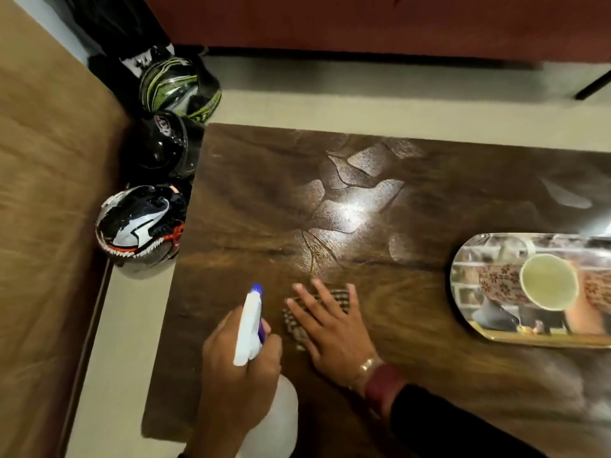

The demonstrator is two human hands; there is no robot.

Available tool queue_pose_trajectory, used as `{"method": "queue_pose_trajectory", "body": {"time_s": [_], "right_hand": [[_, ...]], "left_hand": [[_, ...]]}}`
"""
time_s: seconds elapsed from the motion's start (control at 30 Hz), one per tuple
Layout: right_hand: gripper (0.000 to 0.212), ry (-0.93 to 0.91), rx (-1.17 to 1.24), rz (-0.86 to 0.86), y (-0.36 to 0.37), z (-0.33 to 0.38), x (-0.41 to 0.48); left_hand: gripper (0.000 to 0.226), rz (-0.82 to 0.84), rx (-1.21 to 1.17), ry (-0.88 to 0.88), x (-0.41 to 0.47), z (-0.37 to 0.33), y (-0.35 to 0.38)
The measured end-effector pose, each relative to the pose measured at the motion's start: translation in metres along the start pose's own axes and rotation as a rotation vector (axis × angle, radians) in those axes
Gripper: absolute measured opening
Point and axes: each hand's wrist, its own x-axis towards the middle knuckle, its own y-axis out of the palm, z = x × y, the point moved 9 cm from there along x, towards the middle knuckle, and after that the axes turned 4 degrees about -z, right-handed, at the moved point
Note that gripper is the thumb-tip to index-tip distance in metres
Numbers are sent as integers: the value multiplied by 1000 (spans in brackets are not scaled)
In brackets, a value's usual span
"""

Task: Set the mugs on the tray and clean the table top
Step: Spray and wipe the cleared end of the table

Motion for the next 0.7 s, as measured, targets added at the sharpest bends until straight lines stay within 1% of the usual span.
{"method": "queue_pose_trajectory", "body": {"time_s": [0.03, 0.07, 0.1, 0.13, 0.17, 0.2, 0.27, 0.3, 0.33, 0.43, 0.47, 0.5, 0.57, 0.6, 0.63, 0.67, 0.7], "right_hand": [[64, 58, -18, 0, 0, -23, -26], [67, 135, -26, 4, -3, -46, -45], [69, 204, -25, 10, -6, -65, -57], [71, 252, -18, 15, -8, -76, -64], [71, 276, -8, 23, -9, -79, -66], [71, 285, -1, 23, -9, -78, -67], [70, 315, -2, -15, -9, -74, -66], [70, 341, 0, -41, -8, -73, -66], [70, 375, 3, -60, -7, -73, -67], [68, 454, 26, -87, -5, -65, -67], [68, 468, 37, -94, -4, -61, -68], [67, 478, 44, -102, -2, -56, -71], [66, 495, 51, -121, 0, -48, -80], [66, 501, 50, -130, 2, -45, -85], [66, 500, 46, -136, 4, -42, -91], [67, 489, 42, -143, 6, -38, -97], [68, 473, 38, -153, 8, -34, -101]], "left_hand": [[29, 64, -51, 46, -4, -8, 4], [39, 95, 27, 78, -9, -19, 6], [41, 84, 44, 190, -14, -32, 4], [30, 102, -22, 234, -17, -37, 6], [19, 83, -78, 231, -18, -44, 1], [24, -1, -101, 249, -18, -51, -9], [40, -34, -144, 253, -22, -57, -14], [42, -43, -131, 302, -26, -64, -17], [40, -70, -126, 356, -28, -70, -22], [30, -136, -101, 435, -36, -61, -22], [30, -148, -80, 429, -39, -53, -18], [34, -120, -80, 379, -42, -41, -12], [46, 48, -126, 222, -45, -16, 11], [52, 90, -112, 184, -46, -5, 20], [56, 89, -94, 163, -48, 5, 24], [55, 59, -84, 191, -51, 7, 22], [50, 24, -96, 225, -53, 8, 19]]}}
